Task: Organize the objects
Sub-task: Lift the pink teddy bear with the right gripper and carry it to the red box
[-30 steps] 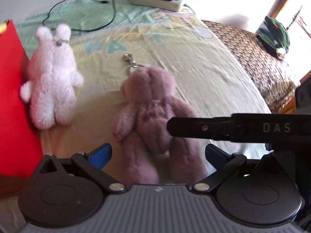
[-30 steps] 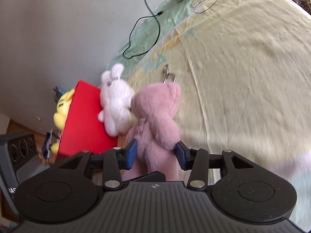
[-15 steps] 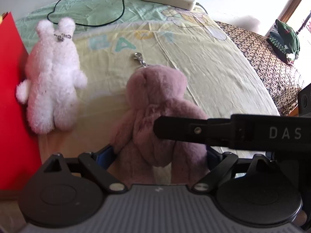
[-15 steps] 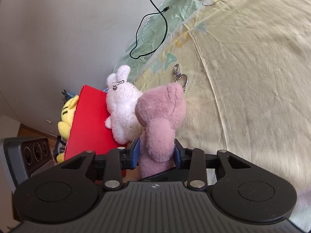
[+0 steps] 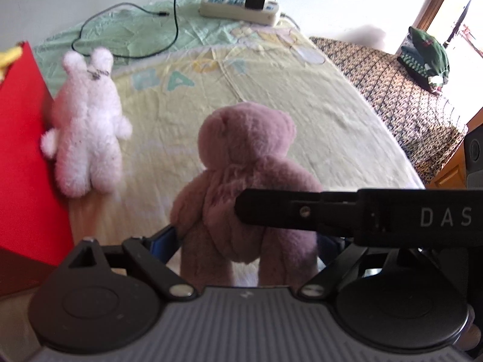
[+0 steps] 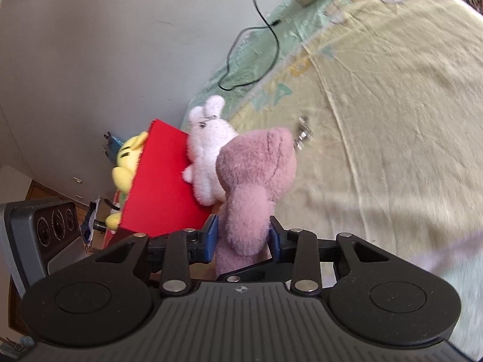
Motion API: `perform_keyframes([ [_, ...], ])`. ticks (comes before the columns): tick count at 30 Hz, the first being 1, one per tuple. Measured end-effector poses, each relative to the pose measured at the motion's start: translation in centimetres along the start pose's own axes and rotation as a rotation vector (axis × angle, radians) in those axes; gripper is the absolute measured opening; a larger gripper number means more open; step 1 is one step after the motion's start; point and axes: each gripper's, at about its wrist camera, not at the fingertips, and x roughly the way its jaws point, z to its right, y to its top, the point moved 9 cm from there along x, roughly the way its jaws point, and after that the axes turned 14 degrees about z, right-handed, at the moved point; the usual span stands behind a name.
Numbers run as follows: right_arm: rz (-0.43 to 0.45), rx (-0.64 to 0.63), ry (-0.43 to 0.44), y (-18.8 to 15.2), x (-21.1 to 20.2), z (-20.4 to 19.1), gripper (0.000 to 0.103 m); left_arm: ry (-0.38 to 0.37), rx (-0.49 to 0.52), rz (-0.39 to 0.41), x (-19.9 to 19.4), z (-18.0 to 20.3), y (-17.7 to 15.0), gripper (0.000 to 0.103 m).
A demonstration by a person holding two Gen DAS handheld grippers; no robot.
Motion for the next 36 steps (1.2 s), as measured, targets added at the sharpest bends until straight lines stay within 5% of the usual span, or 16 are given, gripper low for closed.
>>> perform_keyframes([
  [18, 0.161, -0.127, 0.176, 0.5, -1.3, -10.2, 0.037, 0.041, 0.006, 0.255, -10.3, -2.8, 3.4, 0.090],
  [36, 0.319, -0.269, 0.274, -1.6, 3.9, -23.4, 0.037, 0.025, 0.046, 0.464, -20.2, -13.7, 6.3, 0.090],
])
